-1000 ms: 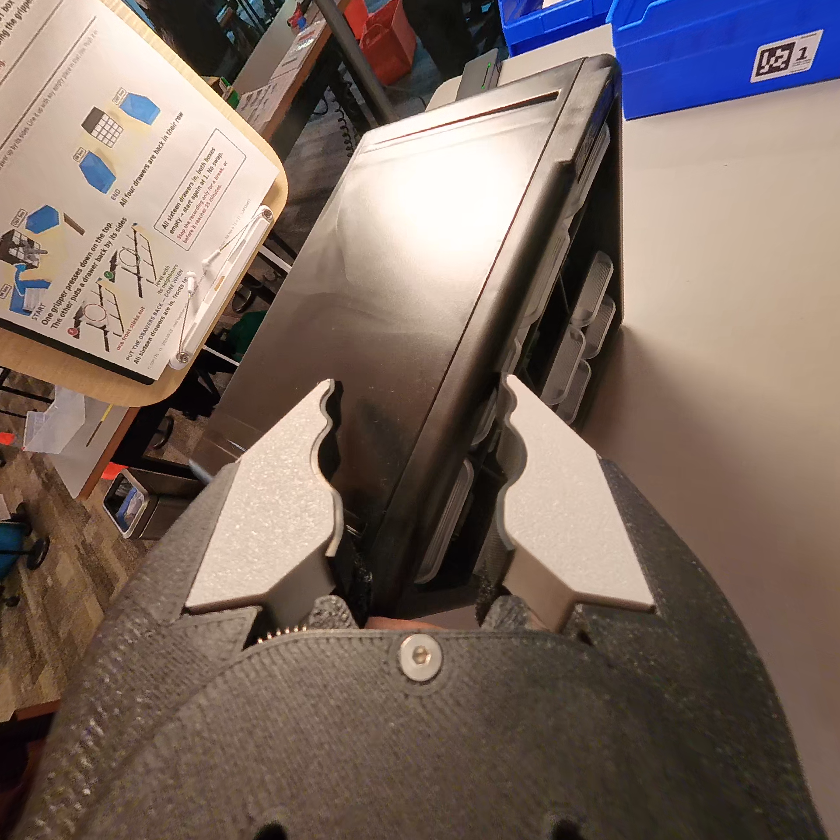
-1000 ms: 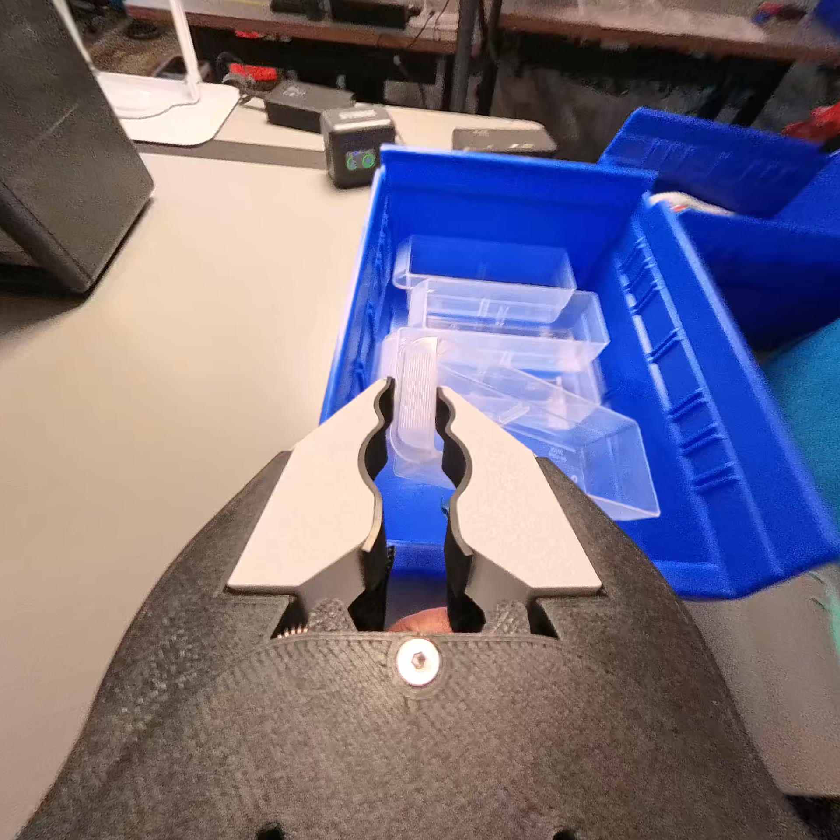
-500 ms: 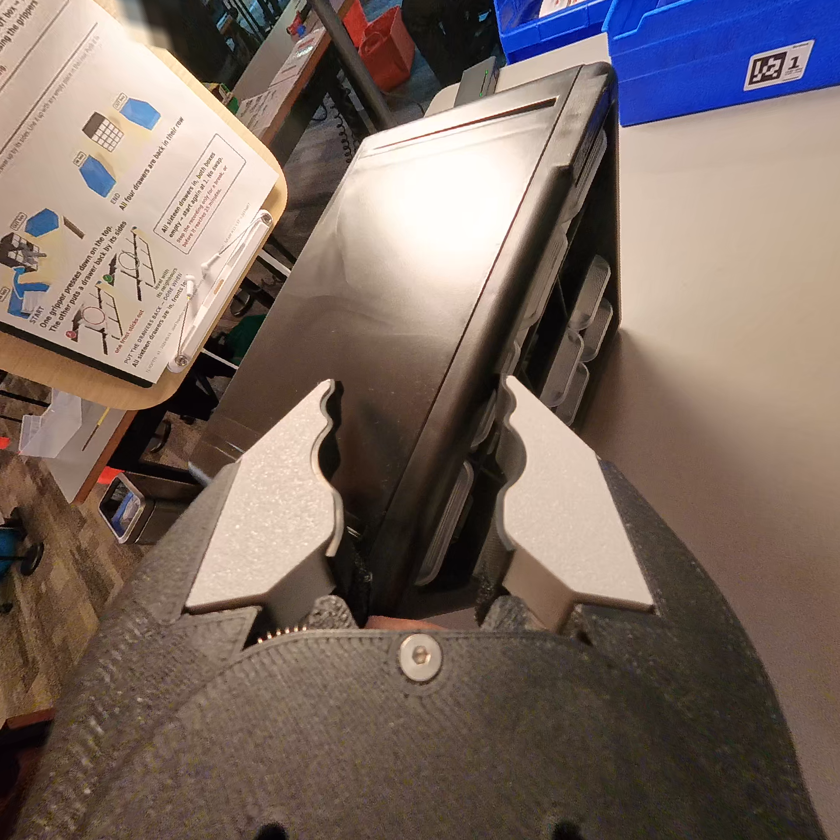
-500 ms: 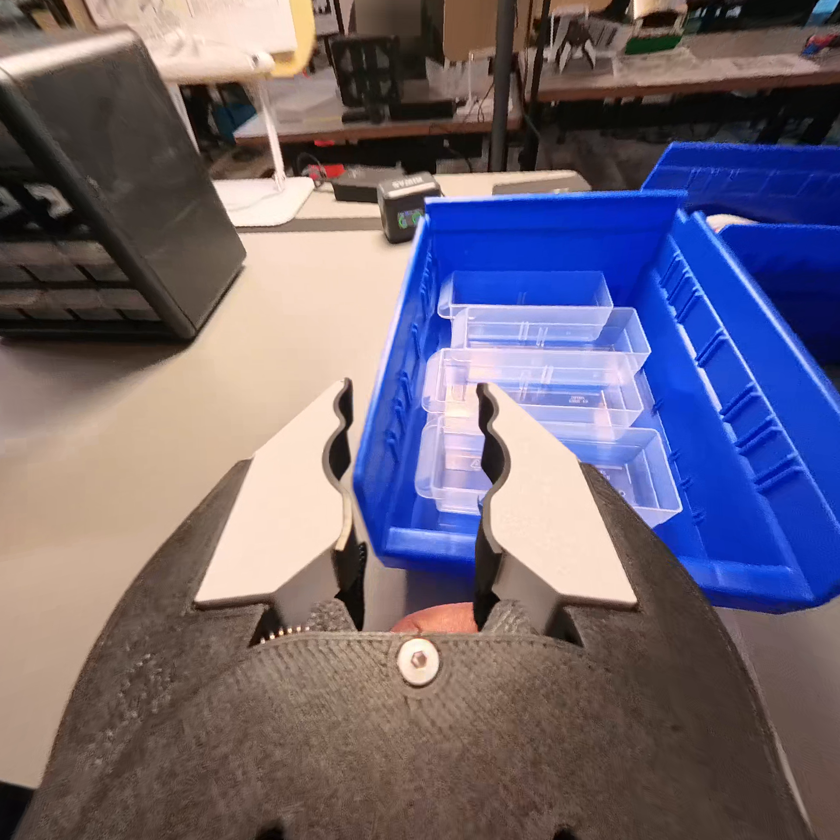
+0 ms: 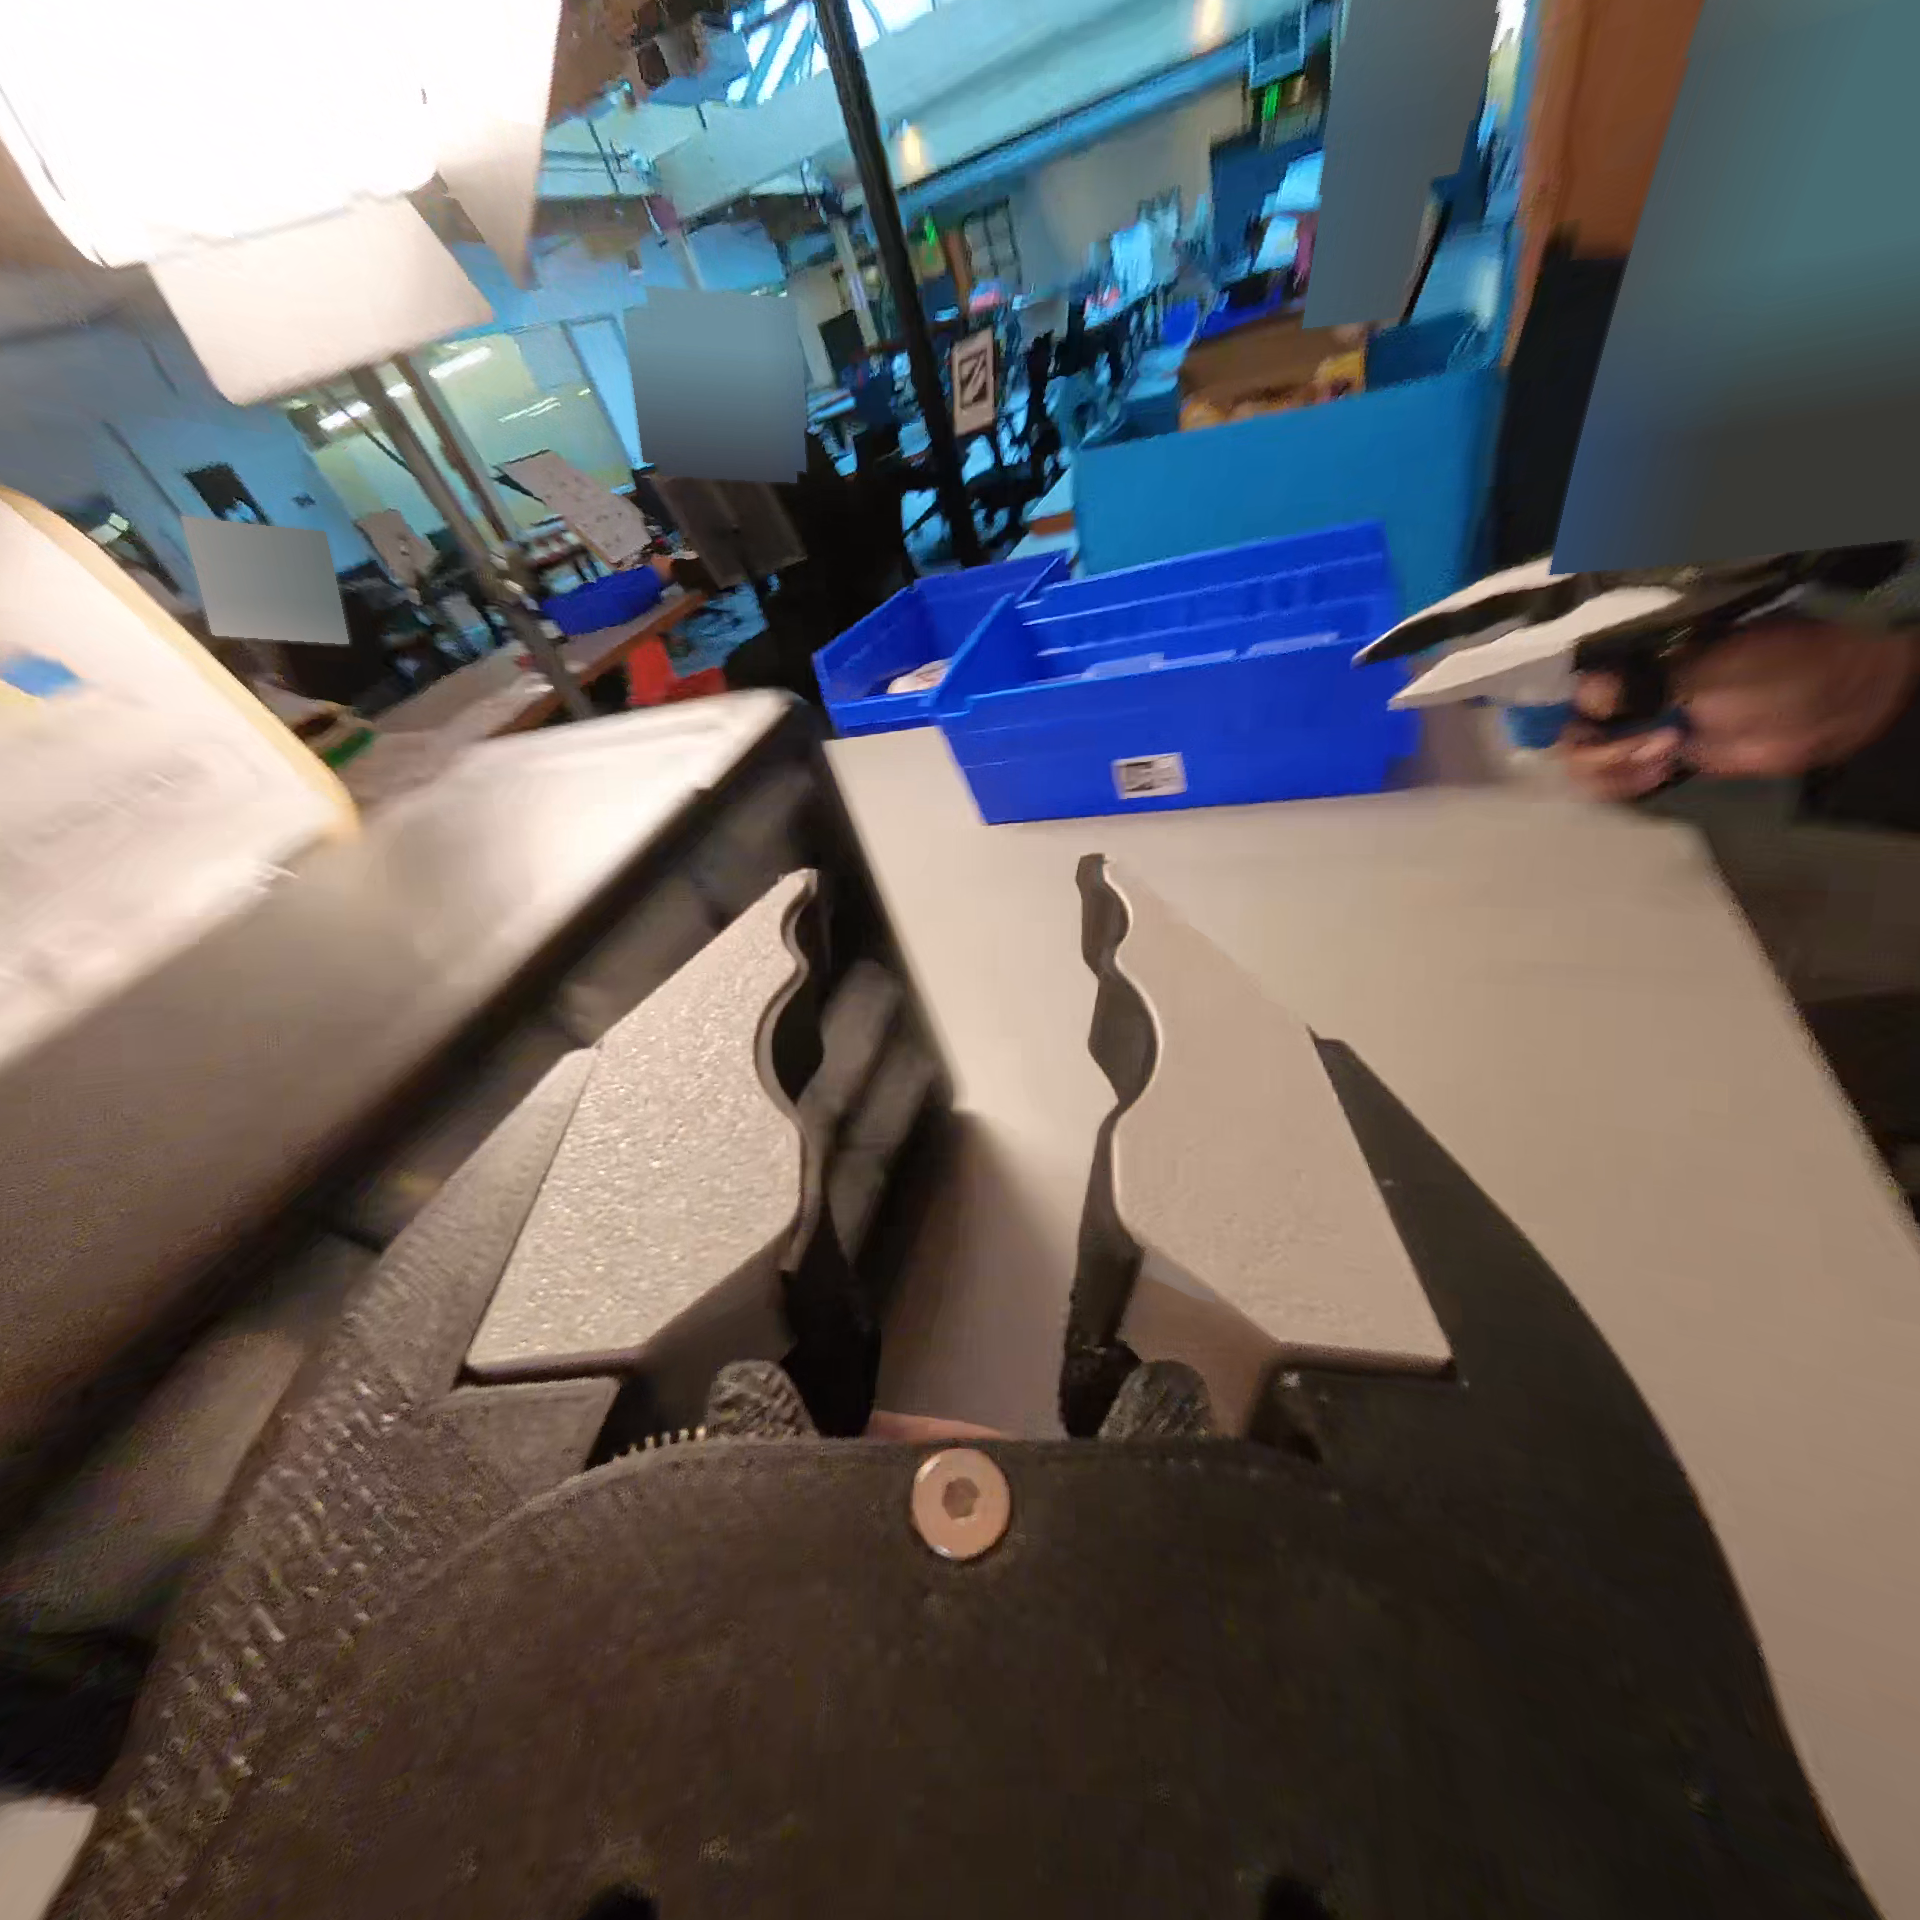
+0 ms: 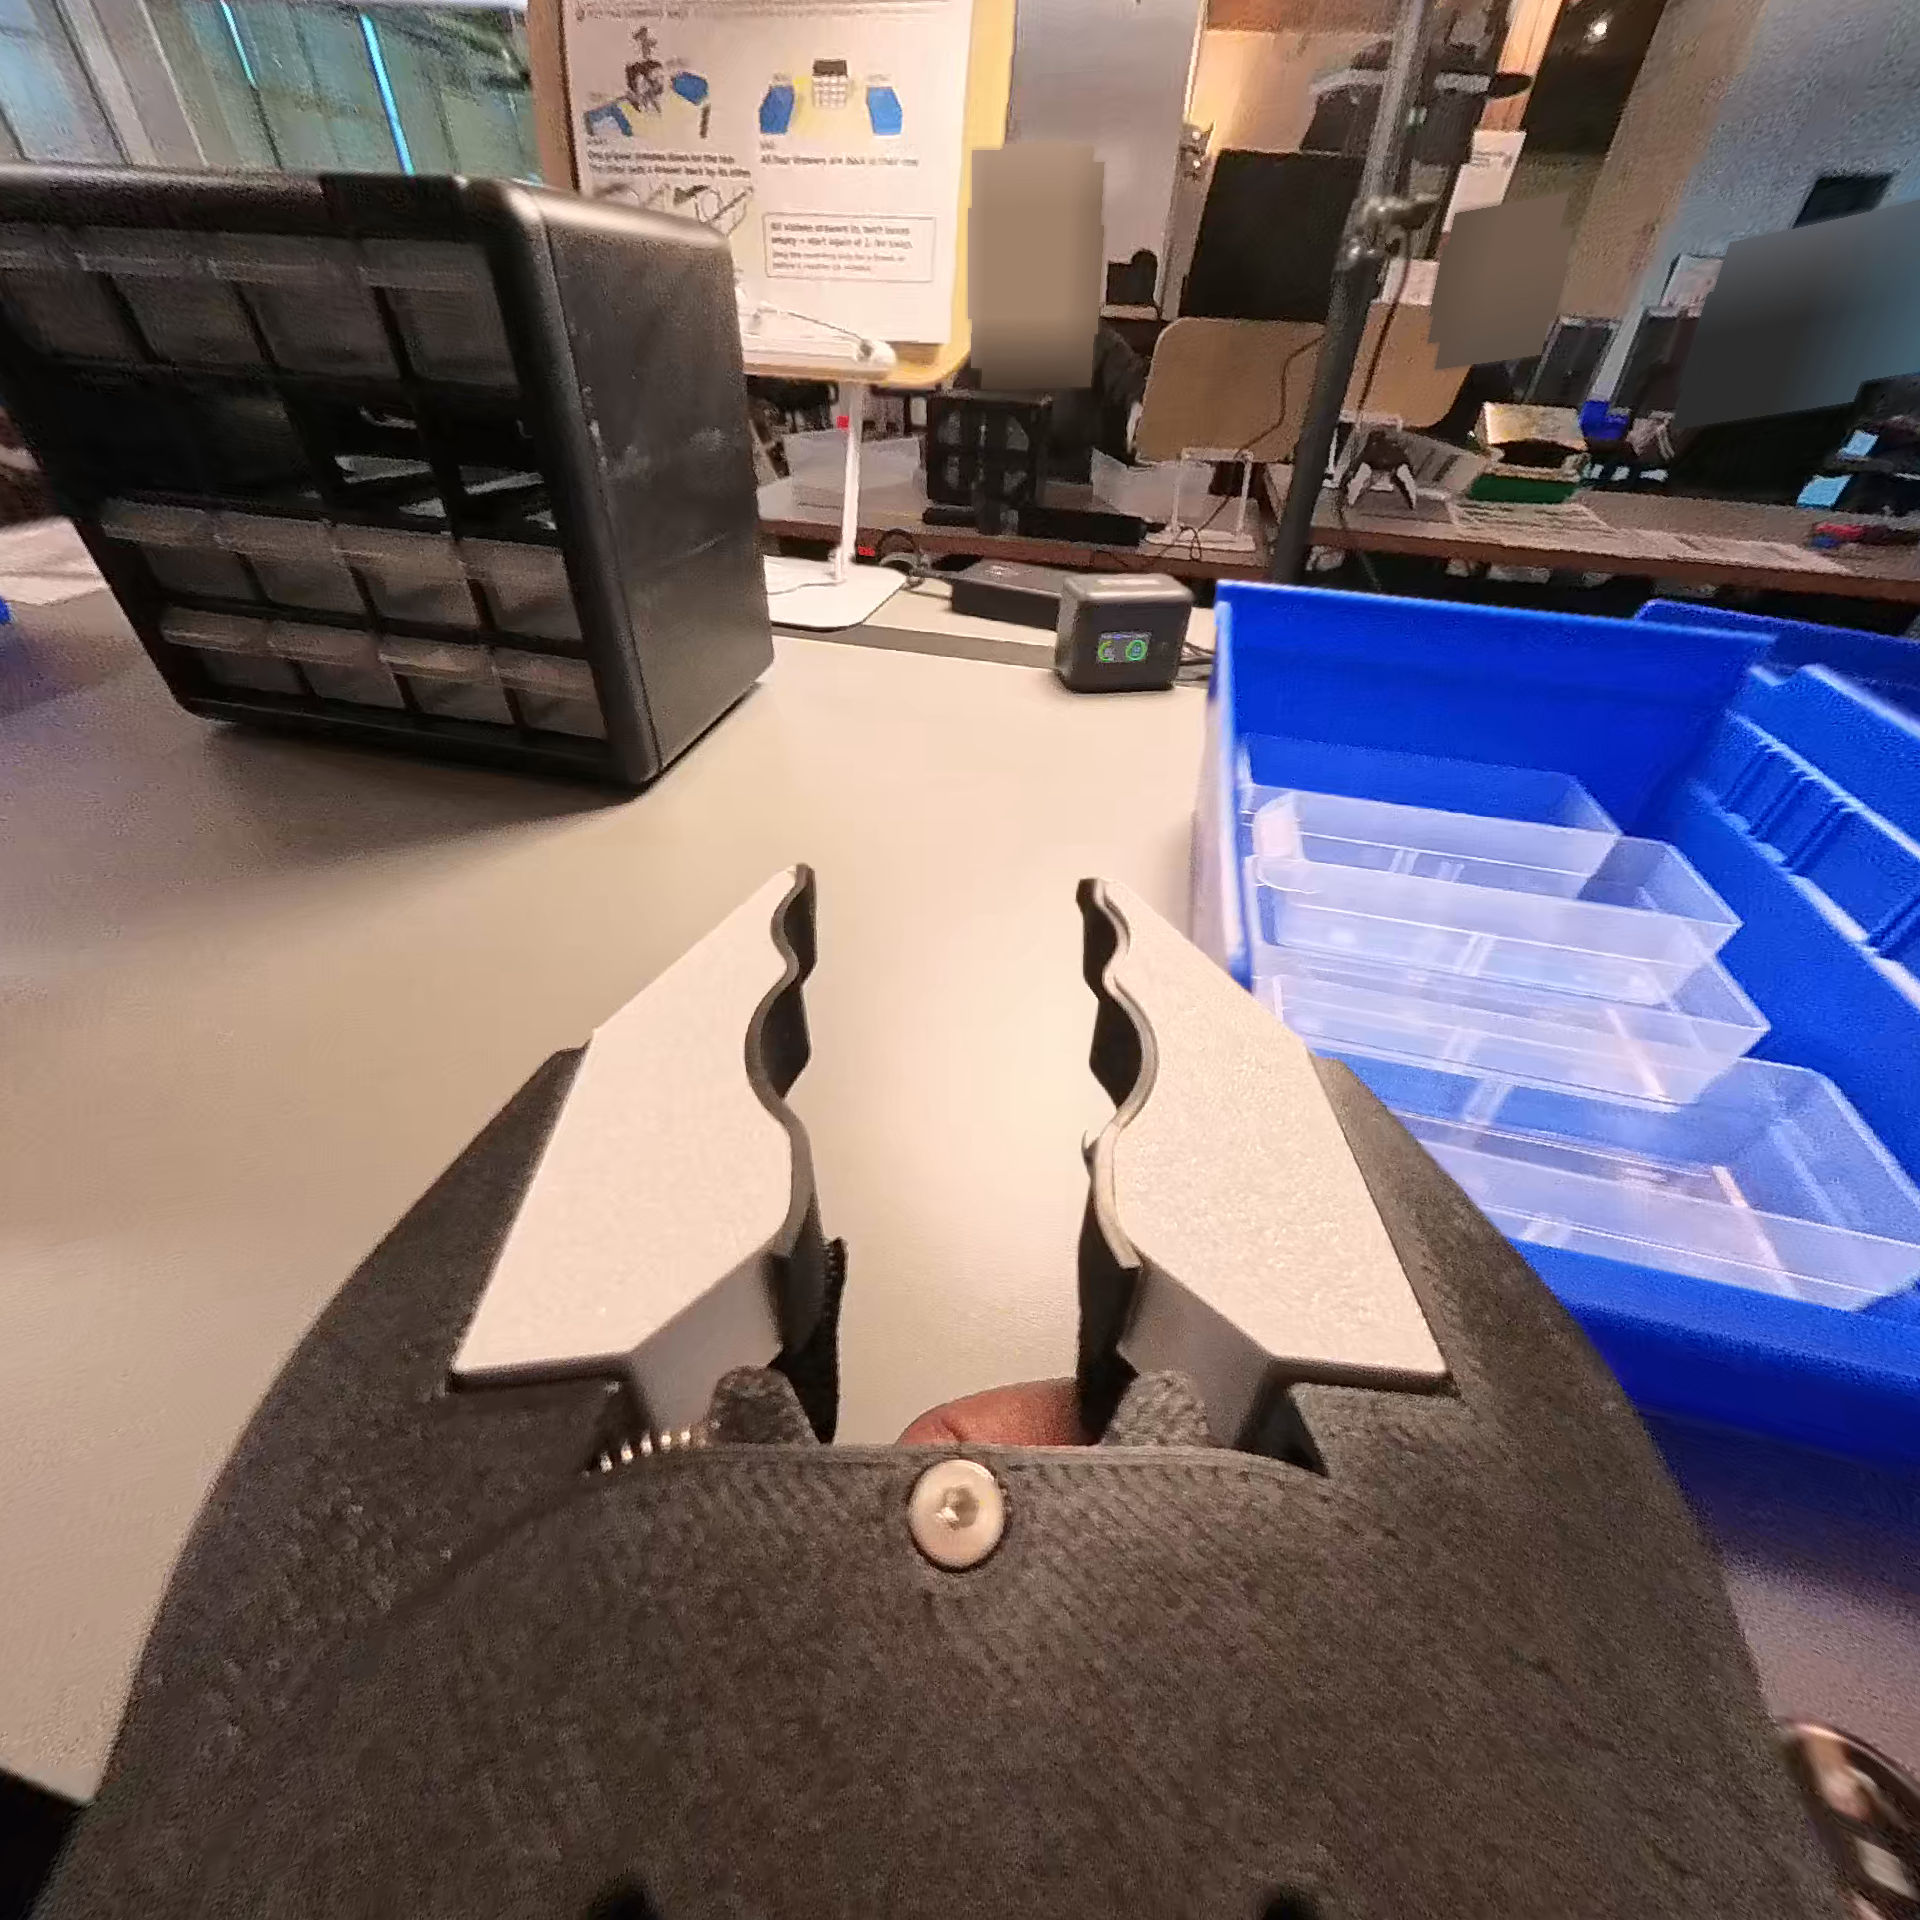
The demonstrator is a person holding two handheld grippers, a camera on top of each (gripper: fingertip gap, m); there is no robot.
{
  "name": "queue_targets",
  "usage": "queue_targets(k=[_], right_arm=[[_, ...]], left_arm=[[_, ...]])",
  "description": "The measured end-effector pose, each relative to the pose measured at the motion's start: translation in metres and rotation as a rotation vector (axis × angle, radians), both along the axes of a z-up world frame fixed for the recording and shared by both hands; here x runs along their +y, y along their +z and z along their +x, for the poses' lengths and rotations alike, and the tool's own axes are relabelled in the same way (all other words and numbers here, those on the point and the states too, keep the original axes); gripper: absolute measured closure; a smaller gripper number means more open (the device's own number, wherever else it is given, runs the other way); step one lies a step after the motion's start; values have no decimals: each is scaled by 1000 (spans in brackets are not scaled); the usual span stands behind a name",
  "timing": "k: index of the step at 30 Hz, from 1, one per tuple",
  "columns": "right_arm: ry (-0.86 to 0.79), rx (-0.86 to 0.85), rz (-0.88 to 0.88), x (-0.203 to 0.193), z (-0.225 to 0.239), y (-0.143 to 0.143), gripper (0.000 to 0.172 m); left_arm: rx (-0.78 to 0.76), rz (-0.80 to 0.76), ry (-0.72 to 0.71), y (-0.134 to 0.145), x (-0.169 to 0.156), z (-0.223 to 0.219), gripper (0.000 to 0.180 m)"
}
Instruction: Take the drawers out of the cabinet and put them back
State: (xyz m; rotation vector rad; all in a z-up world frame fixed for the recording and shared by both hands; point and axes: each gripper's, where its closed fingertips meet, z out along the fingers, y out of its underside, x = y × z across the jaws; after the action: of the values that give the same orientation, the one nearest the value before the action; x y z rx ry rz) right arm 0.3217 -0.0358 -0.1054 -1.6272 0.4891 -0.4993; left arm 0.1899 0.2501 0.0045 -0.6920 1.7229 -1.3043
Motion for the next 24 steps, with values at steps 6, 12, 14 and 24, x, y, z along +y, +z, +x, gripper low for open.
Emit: queue_targets(k=[6,12,14,24], right_arm=[[42,2,44,7,-3,-3,124],[-9,11,100,-2,4,2,122],[-52,-14,84,-7,8,3,115],[-211,-29,14,-51,43,13,88]], left_arm=[[78,-377,84,-89,-40,-35,135],[25,-620,248,-94,-32,-100,135],[51,-628,346,-98,-9,-121,133],[174,-261,1085,-82,156,-270,109]])
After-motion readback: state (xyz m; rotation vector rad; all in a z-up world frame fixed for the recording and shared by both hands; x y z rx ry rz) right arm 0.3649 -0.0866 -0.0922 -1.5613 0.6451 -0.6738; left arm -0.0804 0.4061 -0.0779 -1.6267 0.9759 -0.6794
